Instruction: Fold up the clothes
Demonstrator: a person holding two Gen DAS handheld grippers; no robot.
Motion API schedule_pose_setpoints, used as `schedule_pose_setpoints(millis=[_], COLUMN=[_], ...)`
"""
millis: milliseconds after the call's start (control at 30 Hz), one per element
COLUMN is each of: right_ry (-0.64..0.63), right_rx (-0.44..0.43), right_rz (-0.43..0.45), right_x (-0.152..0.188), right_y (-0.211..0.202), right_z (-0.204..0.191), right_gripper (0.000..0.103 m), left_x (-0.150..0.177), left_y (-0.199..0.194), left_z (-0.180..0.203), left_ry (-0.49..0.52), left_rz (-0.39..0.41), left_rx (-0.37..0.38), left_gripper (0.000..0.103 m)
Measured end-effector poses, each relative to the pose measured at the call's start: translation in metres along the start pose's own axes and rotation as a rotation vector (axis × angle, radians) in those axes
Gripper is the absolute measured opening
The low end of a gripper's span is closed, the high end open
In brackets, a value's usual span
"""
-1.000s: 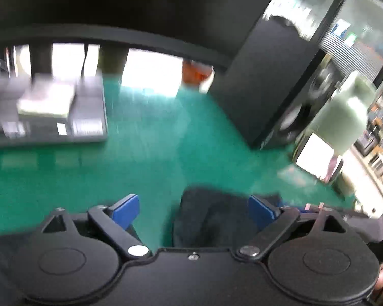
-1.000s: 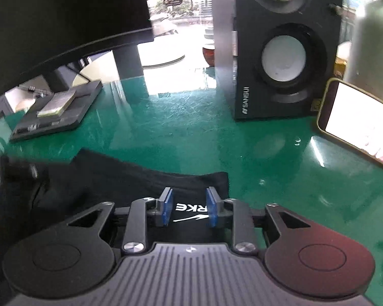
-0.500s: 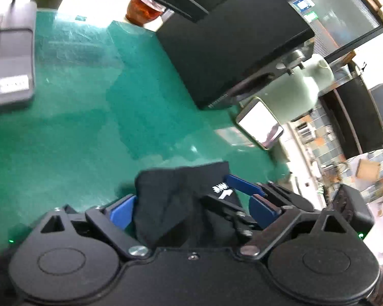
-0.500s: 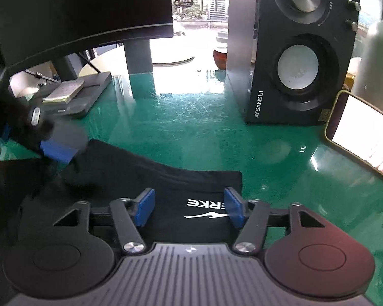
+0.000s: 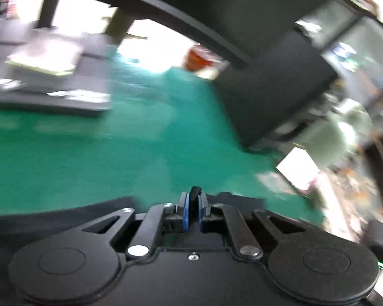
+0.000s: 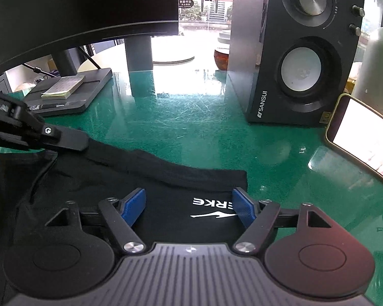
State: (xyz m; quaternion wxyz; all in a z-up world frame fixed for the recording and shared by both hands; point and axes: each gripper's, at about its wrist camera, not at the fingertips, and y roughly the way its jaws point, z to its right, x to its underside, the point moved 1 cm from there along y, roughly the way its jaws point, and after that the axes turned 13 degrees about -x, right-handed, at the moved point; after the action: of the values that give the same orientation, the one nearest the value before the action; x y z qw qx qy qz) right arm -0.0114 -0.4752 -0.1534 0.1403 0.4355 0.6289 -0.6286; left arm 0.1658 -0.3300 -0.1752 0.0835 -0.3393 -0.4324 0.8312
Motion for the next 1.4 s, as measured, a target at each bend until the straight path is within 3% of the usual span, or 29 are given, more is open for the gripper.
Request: schedule_pose_setpoints(millis=[100, 133, 167, 200, 233, 300, 400, 433, 467, 667, 833, 933, 1033, 1167, 1400], right_ry=[0.014, 0.034, 0.053, 0.062, 0.065, 0.107, 0.128, 0.108, 0.099, 0.107, 0.099, 0.099, 0.077, 0.051, -0.053], right_rx=[0.009, 0.021, 0.033, 0.039, 0.043, 0.026, 0.031, 0.04, 0.036, 0.021, -0.105, -0.206, -0.265, -0.294, -0.206], right_rz=[-0.001, -0.004, -0.008, -0.009, -0.009, 0.013, 0.07, 0.052, 0.035, 0.02, -0.001, -0.035, -0.074, -0.096, -0.111], right_x=[0.001, 0.001, 0.001, 0.001, 0.001, -0.001, -0.004, -0.006, -0.006, 0.012, 0.042, 0.07, 0.092, 0.111, 0.119], right_y=[0.001, 0.002, 0.004, 0.004, 0.005, -0.003, -0.012, -0.01, -0.007, -0.034, -0.093, -0.132, -0.145, -0.141, -0.139], right_z=[0.001, 0.003, 0.006, 0.008, 0.01, 0.017, 0.02, 0.018, 0.018, 0.026, 0.025, 0.012, -0.008, -0.026, -0.026], right_gripper=[0.078, 0.086, 0.101, 0.103, 0.102, 0.096, 0.077, 0.058, 0.046, 0.048, 0.048, 0.048, 0.047, 0.047, 0.046], left_x=[0.005, 0.005, 0.003, 0.0, -0.003, -0.009, -0.01, -0.009, -0.006, 0.013, 0.064, 0.101, 0.14, 0.169, 0.183], left_y=[-0.003, -0.005, -0.005, -0.006, -0.007, -0.012, -0.006, -0.006, -0.009, -0.053, -0.108, -0.129, -0.143, -0.151, -0.158], left_z=[0.001, 0.0, -0.002, -0.006, -0.009, -0.012, -0.001, 0.001, 0.001, -0.025, -0.041, -0.043, -0.046, -0.041, -0.039], left_ry=[0.026, 0.022, 0.009, -0.019, -0.052, -0.065, 0.072, 0.1, 0.124, 0.123, 0.166, 0.137, 0.086, 0.072, 0.08], left_rz=[0.06, 0.093, 0.1, 0.097, 0.093, 0.104, 0.065, 0.072, 0.085, 0.153, 0.017, -0.054, -0.107, -0.074, -0.017], left_rx=[-0.074, -0.092, -0.078, -0.045, -0.009, 0.016, -0.046, -0.06, -0.076, -0.184, -0.118, -0.1, -0.115, -0.165, -0.256], left_gripper=[0.013, 0.033, 0.046, 0.068, 0.082, 0.087, 0.088, 0.089, 0.089, 0.089, 0.091, 0.092, 0.092, 0.096, 0.096])
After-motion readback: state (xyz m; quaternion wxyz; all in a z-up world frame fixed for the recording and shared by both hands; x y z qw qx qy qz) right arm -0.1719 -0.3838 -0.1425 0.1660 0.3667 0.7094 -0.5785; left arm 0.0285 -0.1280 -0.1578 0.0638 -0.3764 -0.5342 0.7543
